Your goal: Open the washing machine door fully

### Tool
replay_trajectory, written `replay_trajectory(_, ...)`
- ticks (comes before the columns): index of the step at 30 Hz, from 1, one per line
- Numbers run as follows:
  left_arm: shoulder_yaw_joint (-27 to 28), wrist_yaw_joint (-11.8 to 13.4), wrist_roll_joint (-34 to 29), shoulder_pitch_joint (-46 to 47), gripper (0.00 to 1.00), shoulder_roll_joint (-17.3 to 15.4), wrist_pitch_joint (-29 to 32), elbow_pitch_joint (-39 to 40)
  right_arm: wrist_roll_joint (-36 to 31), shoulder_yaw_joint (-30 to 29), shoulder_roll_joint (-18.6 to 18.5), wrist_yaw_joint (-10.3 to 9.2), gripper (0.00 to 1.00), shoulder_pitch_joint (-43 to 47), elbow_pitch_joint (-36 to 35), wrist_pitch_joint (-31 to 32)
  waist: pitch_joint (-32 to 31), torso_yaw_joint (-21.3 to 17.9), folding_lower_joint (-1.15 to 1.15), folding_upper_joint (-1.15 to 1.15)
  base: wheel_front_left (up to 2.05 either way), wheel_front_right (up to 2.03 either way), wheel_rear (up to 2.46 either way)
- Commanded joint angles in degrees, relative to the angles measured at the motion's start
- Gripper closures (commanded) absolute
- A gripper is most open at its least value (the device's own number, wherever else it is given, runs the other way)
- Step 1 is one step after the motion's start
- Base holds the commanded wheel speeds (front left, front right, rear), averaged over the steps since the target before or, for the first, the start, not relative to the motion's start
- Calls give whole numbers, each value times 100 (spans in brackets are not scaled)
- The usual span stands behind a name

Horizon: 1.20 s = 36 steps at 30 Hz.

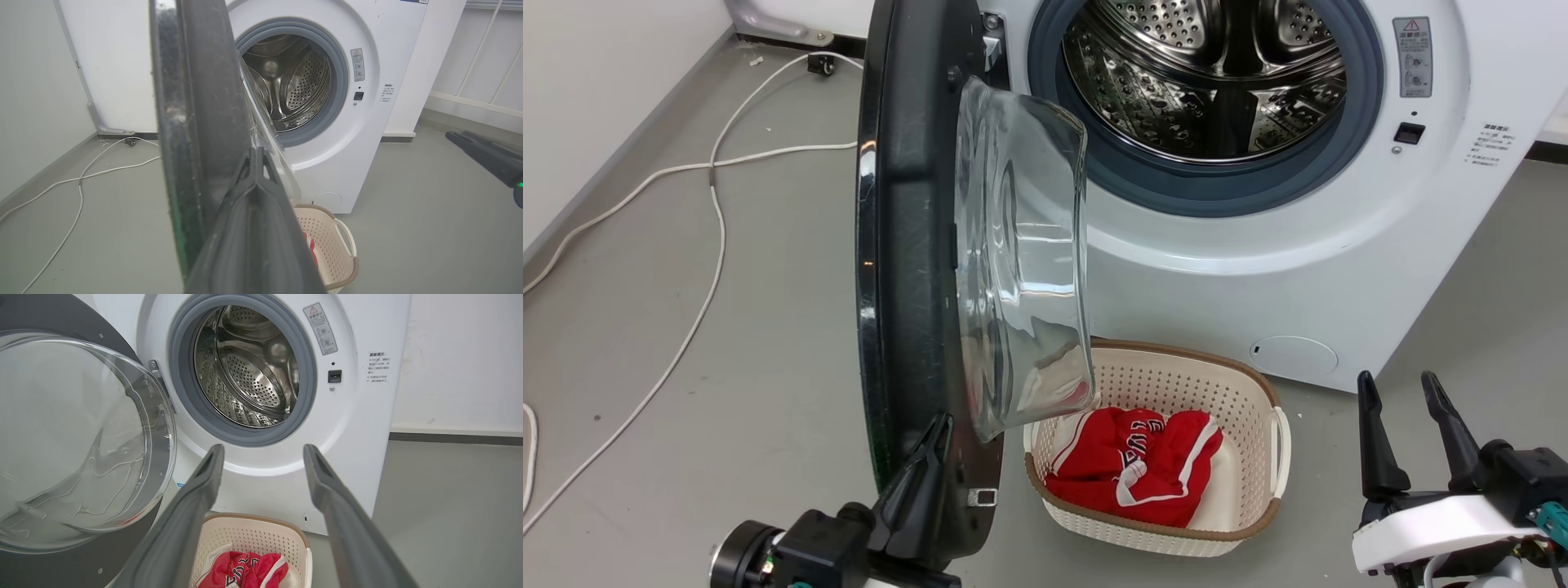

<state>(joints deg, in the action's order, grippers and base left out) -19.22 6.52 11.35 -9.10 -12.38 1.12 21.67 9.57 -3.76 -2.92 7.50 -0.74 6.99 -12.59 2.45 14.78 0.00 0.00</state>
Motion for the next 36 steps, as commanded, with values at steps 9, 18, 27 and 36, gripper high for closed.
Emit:
replay_trajectory(9, 535, 195, -66, 127, 100, -383, 176, -130, 62, 32, 8, -2, 0, -26, 61, -44, 21, 9, 0, 0, 0, 0, 0)
replay_trajectory(18, 1258, 448, 150, 113, 100, -621, 165, -115, 68, -70, 8, -2, 0, -51, 66, -46, 126, 55, 0, 0, 0, 0, 0)
replay_trajectory(27, 2157, 450, 776, 461, 100, -795, -265, -788, -18, -118, 8, -2, 0, -181, -28, -10, 342, 146, 0, 0, 0, 0, 0)
replay_trajectory(36, 2789, 53, 1378, 1336, 100, -1126, -831, -2258, -124, -89, 8, -2, 0, -307, -117, 83, 559, 123, 0, 0, 0, 0, 0)
